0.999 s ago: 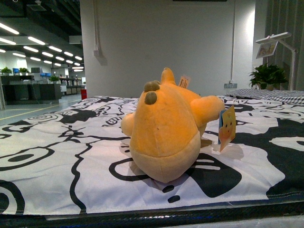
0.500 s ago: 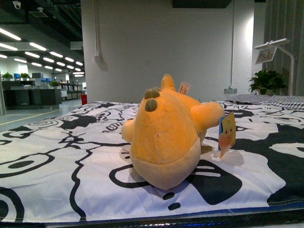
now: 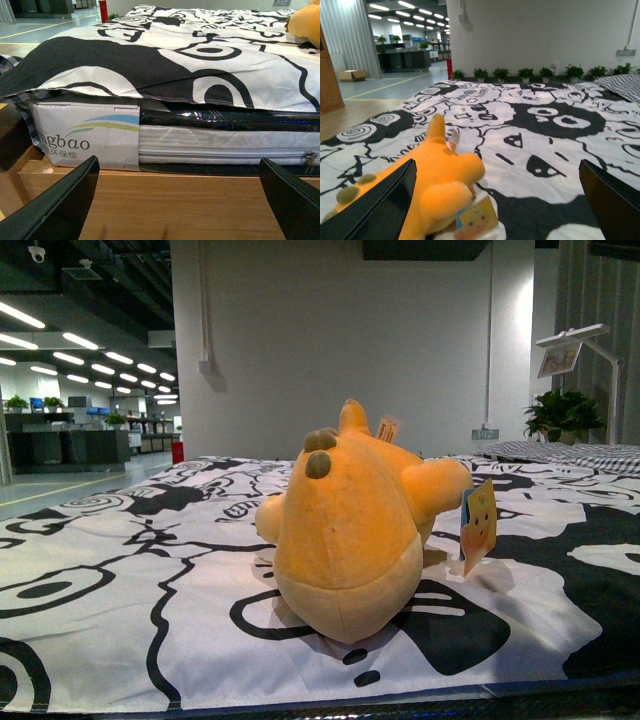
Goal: Put away toys
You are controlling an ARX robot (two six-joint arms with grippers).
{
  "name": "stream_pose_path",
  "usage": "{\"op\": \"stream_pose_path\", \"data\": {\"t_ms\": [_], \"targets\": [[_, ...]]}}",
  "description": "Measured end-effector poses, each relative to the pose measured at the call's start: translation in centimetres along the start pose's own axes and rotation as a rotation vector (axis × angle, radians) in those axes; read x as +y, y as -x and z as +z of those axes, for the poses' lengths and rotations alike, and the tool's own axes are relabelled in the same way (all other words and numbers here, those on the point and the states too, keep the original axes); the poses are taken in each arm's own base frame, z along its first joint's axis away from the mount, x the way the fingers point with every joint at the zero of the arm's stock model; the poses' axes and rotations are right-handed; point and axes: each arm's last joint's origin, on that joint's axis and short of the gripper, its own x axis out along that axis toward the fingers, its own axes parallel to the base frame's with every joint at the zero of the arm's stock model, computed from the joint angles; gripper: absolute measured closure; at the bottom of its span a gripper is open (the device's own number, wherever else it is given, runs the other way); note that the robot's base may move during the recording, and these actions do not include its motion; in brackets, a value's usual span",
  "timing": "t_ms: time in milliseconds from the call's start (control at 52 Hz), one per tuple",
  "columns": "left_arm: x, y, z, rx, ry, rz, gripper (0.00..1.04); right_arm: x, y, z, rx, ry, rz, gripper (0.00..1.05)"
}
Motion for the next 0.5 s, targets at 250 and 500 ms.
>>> {"op": "stream_pose_path", "data": {"t_ms": [250, 500], "targets": [[0.0, 0.0, 0.0, 0.000, 0.000, 0.000, 0.06, 5.9, -2.1, 0.7, 0.029, 0.043, 0.038, 0.06], [0.0, 0.0, 0.0, 0.000, 0.000, 0.000, 0.06, 10.6, -4.2, -1.7, 0.149, 0.111, 0.095, 0.06]]}}
